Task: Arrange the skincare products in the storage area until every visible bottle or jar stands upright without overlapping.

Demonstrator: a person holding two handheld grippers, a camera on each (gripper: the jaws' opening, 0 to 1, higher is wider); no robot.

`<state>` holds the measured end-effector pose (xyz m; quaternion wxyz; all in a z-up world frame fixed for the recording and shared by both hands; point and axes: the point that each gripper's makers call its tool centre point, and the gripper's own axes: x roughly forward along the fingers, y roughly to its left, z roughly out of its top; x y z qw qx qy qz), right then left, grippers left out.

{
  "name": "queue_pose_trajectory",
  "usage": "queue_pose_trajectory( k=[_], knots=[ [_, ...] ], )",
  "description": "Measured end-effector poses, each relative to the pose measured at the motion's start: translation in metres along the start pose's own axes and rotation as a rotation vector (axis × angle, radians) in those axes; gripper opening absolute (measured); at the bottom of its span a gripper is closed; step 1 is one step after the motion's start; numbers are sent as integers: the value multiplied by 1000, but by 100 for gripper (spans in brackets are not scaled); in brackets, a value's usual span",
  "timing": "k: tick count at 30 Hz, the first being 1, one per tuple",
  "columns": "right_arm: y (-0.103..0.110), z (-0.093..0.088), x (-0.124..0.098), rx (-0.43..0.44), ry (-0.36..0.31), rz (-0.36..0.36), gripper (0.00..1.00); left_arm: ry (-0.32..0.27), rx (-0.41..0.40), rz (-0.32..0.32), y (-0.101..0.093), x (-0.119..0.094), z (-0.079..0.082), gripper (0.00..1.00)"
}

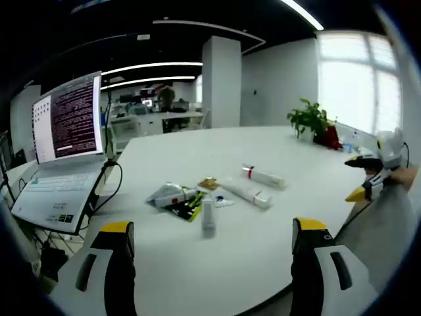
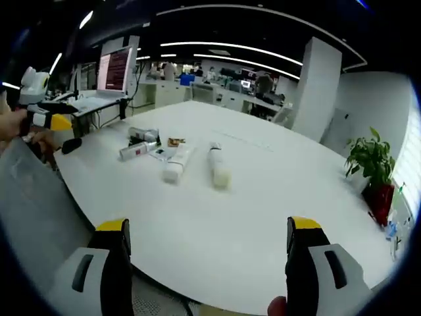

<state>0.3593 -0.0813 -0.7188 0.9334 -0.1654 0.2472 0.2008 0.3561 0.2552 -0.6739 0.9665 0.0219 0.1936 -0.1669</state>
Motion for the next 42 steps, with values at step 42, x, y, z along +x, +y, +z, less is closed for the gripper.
queue_pose_trajectory(
  k=[42],
  knots=[
    [1, -4, 0, 2, 13, -2, 98, 13, 10, -7, -1, 1, -2, 91]
  ],
)
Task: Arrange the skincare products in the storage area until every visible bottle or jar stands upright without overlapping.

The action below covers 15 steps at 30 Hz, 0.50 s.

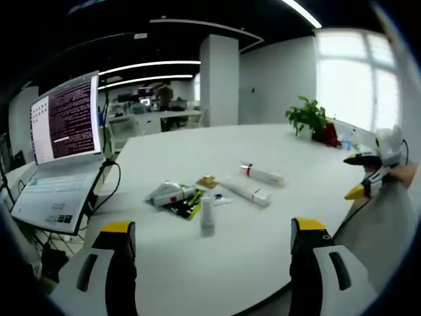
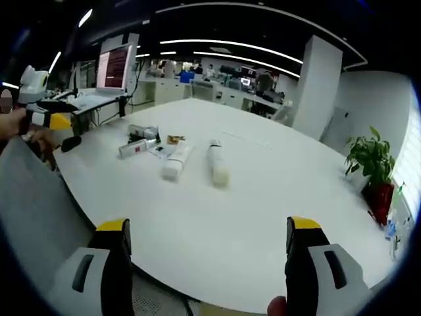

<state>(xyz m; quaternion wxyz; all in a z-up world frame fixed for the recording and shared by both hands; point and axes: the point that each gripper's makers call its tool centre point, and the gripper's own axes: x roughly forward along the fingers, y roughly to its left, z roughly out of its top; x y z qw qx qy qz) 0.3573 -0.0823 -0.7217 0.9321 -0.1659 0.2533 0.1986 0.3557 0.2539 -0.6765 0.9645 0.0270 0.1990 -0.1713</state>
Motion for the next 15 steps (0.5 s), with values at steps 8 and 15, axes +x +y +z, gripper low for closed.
queue_pose_trajectory(
  k=[8, 15],
  knots=[
    [1, -1, 0, -4, 5, 4, 97, 4, 5, -2, -1, 0, 0, 91],
    [2, -2, 1, -9, 14, 11, 96, 4, 5, -1, -1, 0, 0, 91]
  ],
)
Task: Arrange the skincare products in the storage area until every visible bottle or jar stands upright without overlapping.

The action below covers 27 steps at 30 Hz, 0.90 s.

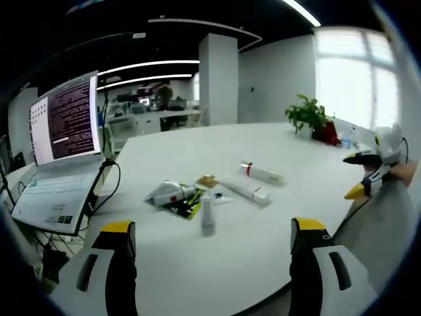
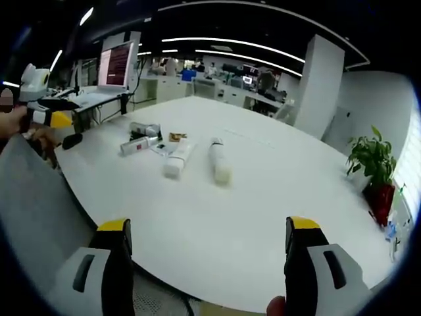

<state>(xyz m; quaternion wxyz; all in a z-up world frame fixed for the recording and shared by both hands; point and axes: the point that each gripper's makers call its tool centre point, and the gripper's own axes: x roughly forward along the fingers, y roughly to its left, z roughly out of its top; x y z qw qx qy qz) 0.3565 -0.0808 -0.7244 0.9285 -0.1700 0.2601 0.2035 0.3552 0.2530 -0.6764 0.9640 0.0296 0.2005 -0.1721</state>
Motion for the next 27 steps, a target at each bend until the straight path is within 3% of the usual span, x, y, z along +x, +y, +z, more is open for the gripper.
queue_pose_trajectory(
  k=[27],
  knots=[
    [-5, -5, 0, -15, 26, -21, 93, 28, 42, -7, -4, 2, -3, 90]
  ],
)
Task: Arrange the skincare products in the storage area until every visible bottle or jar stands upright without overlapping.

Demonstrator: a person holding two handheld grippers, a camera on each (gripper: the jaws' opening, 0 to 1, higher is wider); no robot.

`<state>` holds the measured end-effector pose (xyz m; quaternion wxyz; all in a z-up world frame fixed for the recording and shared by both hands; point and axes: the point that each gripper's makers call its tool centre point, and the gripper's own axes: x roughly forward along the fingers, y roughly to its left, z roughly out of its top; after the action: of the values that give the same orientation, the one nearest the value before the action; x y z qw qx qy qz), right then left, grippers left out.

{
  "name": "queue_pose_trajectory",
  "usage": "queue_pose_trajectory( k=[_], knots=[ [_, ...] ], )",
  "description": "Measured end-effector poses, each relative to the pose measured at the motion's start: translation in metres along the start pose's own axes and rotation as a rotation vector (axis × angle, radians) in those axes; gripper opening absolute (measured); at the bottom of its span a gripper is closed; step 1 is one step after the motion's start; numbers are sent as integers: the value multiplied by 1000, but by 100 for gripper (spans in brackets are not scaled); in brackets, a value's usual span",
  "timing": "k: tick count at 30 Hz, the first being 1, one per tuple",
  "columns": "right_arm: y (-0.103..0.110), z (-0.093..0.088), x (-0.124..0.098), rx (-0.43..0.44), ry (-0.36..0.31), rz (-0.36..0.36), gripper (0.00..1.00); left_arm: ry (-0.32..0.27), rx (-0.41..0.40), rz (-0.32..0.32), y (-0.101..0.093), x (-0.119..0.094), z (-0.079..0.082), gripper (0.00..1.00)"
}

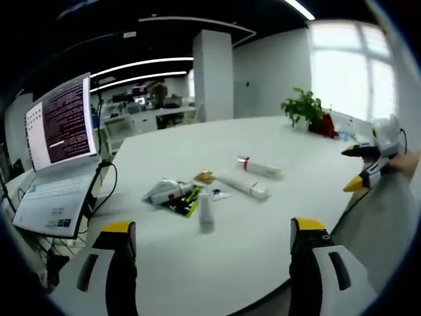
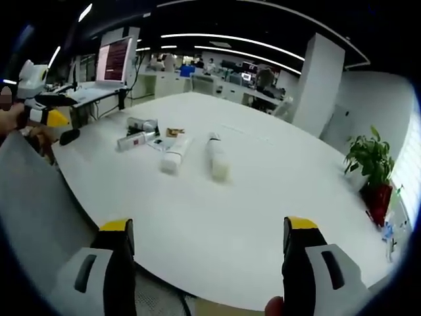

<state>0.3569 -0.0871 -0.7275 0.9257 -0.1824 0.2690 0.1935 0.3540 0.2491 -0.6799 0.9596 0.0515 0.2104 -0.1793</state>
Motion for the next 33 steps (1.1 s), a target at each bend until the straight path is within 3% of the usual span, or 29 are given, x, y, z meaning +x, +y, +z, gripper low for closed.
queue_pose_trajectory(
  k=[9, 16, 20, 33],
  knots=[
    [-5, 1, -1, 37, 13, 1, 92, -7, 5, -13, 0, 0, 0, 89],
    [-30, 40, 7, 76, -41, 19, 90, -9, -8, 17, 4, -1, 0, 88],
    [-33, 43, 24, 44, -1, 66, 88, -74, -36, 21, 8, -5, 11, 92],
    [-37, 50, 49, -1, 69, 166, 83, -17, -18, 36, 18, 0, -3, 88]
  ],
)
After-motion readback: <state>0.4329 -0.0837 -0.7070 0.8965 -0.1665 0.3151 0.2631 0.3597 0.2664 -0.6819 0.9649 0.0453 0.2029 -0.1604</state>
